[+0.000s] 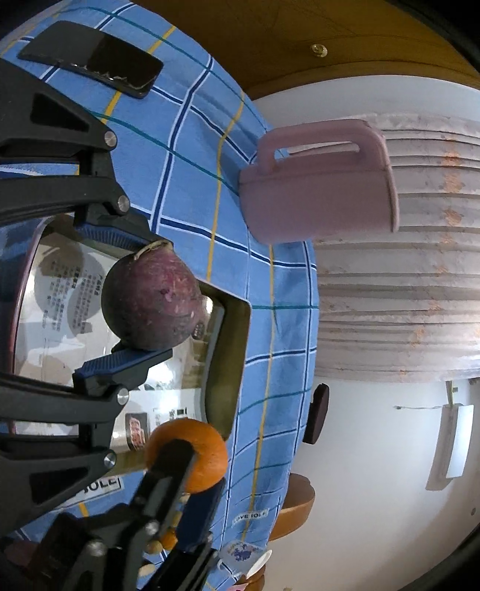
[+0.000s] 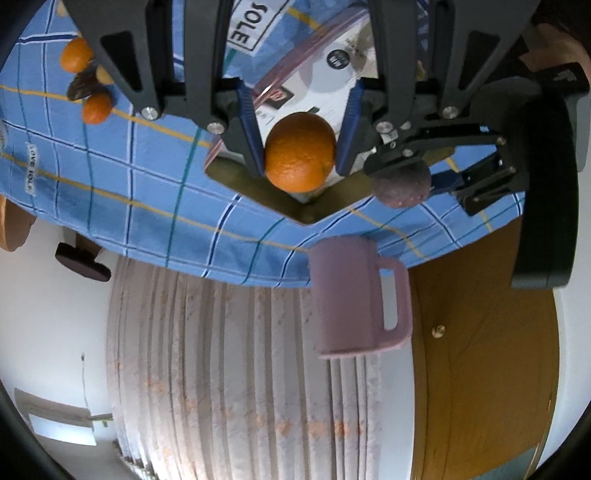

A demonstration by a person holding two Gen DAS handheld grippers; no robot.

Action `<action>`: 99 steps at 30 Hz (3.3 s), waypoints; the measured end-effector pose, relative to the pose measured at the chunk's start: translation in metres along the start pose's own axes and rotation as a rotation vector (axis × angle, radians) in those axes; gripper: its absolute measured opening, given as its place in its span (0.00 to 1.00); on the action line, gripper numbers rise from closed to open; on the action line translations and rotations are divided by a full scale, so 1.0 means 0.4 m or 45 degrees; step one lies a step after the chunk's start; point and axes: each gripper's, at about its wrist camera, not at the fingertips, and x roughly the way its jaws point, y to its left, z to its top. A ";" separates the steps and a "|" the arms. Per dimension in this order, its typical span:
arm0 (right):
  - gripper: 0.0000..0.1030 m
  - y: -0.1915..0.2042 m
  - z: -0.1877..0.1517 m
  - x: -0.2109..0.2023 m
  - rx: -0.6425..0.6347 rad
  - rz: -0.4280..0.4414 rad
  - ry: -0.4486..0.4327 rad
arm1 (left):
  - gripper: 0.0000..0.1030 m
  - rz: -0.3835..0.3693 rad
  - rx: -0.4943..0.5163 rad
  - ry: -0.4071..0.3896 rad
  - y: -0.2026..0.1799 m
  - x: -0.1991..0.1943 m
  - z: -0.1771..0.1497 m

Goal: Organize fruits
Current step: 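Lift and carry the purple fruit and orange over the open tin box, then lower both fruits into the tin box and open both grippers, then grasp the reddish-brown date with the left gripper while the right gripper grasps the beige round slice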

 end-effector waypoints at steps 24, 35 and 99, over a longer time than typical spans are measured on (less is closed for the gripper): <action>0.58 -0.008 -0.048 0.046 0.028 0.056 0.112 | 0.55 0.046 0.028 0.035 0.005 -0.006 -0.012; 0.86 -0.108 -0.071 -0.148 0.113 -0.048 -0.053 | 0.76 0.016 0.065 -0.099 -0.082 -0.097 0.003; 0.36 -0.415 -0.235 -0.273 0.364 -0.392 0.171 | 0.45 -0.480 0.317 0.150 -0.541 0.032 -0.025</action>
